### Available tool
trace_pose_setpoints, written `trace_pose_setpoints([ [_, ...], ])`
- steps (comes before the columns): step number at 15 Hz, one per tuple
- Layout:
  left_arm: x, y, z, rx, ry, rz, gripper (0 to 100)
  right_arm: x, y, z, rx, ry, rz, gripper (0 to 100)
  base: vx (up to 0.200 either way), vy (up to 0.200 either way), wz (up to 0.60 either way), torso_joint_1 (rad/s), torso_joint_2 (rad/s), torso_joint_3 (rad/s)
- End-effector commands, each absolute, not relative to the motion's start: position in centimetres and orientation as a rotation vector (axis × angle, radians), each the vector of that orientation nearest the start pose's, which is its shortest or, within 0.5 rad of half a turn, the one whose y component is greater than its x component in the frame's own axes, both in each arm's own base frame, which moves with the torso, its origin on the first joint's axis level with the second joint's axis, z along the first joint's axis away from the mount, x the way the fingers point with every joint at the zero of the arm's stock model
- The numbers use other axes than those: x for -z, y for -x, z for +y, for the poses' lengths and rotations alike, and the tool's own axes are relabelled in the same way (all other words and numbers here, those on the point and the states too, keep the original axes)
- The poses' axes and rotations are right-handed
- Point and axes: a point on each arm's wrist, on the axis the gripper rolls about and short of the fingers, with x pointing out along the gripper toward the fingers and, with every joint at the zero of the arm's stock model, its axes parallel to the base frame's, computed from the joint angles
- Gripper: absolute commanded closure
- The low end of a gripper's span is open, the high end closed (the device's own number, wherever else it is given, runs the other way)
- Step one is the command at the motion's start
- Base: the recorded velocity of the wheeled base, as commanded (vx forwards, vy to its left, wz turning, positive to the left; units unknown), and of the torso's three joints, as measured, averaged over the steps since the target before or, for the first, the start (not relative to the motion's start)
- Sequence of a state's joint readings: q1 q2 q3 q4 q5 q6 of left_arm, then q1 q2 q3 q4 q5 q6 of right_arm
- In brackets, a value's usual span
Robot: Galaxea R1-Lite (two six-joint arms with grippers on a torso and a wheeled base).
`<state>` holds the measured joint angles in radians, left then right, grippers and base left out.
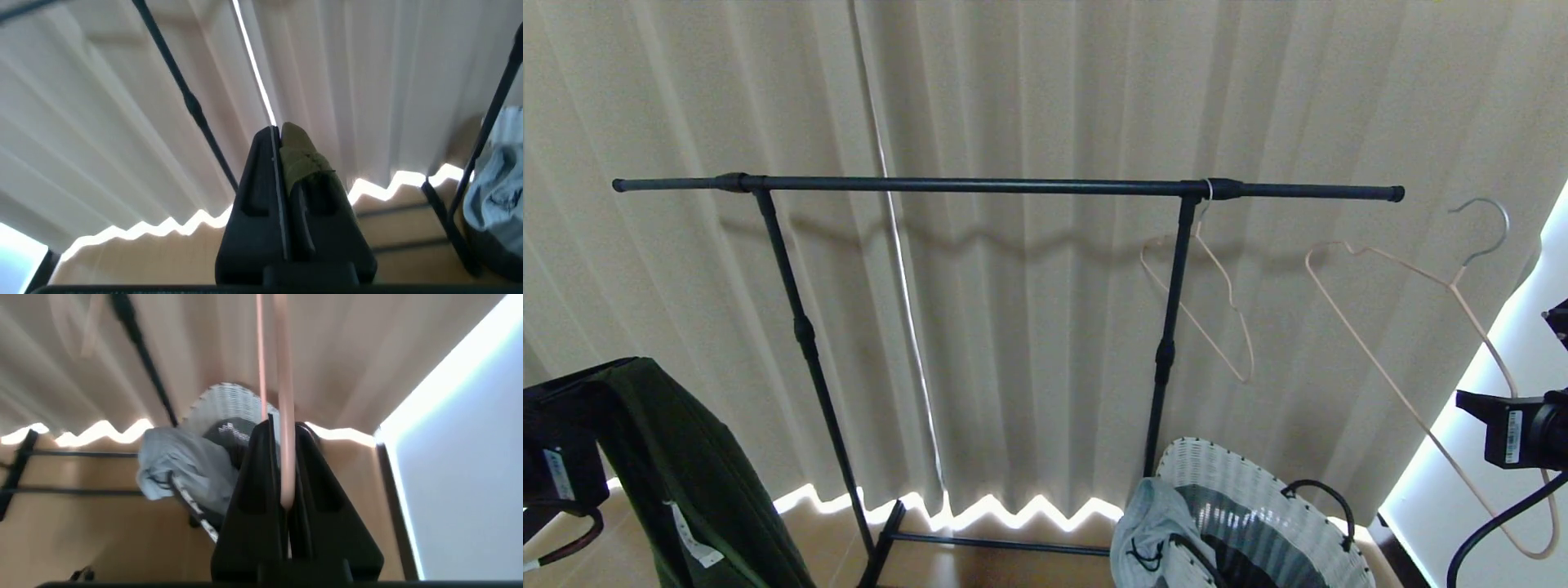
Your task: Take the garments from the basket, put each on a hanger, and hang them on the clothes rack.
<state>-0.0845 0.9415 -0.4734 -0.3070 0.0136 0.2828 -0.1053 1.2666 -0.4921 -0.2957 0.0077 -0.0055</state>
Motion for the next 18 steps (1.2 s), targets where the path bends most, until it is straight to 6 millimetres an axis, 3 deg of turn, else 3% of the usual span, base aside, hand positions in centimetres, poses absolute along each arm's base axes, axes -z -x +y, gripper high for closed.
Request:
trace_pose_setpoints([
  [1,-21.4,-11.8,-1.0,0.094,-0.290,0.162,100,-18.0,-16.7,-1.6,0.042,-0.026,0.430,100,0.000,0.000,0.00,0.000,0.00,0.000],
  [18,-21.2,-12.6,-1.0,0.097,-0.294,0.187,100,-18.0,-15.0,0.4,-0.147,-0.019,0.396,100,0.000,0.200,0.00,0.002,0.00,0.003],
])
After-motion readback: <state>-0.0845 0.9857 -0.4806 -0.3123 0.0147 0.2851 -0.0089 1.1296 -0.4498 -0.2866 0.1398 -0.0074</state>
